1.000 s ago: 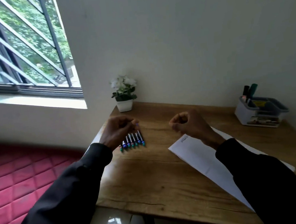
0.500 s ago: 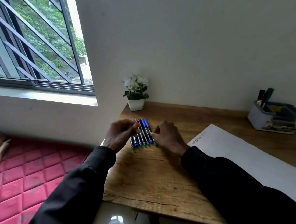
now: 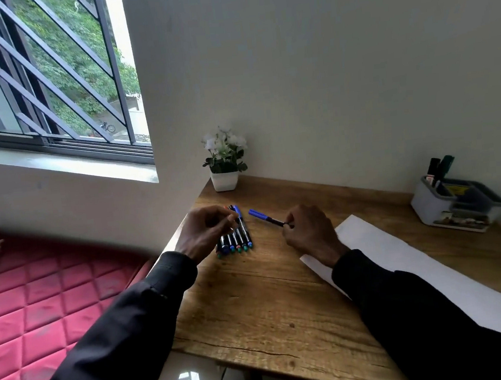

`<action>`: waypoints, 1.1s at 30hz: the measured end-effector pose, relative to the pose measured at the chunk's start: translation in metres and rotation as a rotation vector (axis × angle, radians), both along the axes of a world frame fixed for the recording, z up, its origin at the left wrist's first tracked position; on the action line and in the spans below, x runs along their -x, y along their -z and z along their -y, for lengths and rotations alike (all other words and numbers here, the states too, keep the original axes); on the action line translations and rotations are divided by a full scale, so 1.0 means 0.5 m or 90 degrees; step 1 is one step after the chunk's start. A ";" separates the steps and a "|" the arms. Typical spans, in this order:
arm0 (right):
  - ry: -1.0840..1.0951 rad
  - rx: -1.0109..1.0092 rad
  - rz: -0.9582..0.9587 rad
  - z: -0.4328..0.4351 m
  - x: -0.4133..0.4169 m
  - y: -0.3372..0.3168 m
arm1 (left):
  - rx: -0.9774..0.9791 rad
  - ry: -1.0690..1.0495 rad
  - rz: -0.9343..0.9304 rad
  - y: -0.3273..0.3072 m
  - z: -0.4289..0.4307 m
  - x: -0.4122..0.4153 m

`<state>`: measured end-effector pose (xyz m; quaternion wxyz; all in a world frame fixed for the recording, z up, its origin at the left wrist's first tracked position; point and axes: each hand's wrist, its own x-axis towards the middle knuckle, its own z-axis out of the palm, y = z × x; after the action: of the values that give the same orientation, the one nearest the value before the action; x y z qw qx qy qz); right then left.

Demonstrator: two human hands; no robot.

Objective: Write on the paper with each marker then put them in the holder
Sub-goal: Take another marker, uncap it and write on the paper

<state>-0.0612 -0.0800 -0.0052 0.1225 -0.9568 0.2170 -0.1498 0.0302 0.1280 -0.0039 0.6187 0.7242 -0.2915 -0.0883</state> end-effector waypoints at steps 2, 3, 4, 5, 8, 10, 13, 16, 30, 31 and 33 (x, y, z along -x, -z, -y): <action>-0.006 -0.010 0.029 0.023 0.022 -0.016 | -0.004 0.002 0.016 0.000 0.008 0.001; -0.013 -0.025 0.043 0.034 0.033 -0.024 | -0.011 0.003 0.032 0.000 0.015 0.003; -0.018 -0.041 0.056 0.046 0.044 -0.033 | -0.021 0.004 0.050 -0.001 0.025 0.005; -0.023 -0.054 0.069 0.057 0.055 -0.041 | -0.028 0.008 0.062 -0.003 0.036 0.008; -0.038 -0.102 0.100 0.087 0.091 -0.067 | -0.041 0.043 0.071 -0.008 0.075 0.022; -0.041 -0.134 0.122 0.104 0.118 -0.080 | -0.048 0.076 0.089 -0.011 0.103 0.031; -0.047 -0.180 0.156 0.121 0.159 -0.097 | -0.060 0.127 0.129 -0.023 0.140 0.050; -0.061 -0.269 0.210 0.138 0.199 -0.112 | -0.072 0.155 0.175 -0.041 0.177 0.075; -0.094 -0.906 0.321 0.143 0.232 -0.110 | 0.022 0.240 0.198 -0.084 0.278 0.149; -0.095 -0.908 0.320 0.141 0.229 -0.106 | 0.017 0.243 0.196 -0.084 0.279 0.149; -0.094 -0.897 0.342 0.141 0.227 -0.097 | 0.005 0.251 0.192 -0.086 0.277 0.149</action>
<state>-0.1748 -0.1508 0.0435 0.7631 -0.5952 0.1594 -0.1949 -0.0442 -0.0105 0.0391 0.5421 0.6557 -0.5165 -0.0973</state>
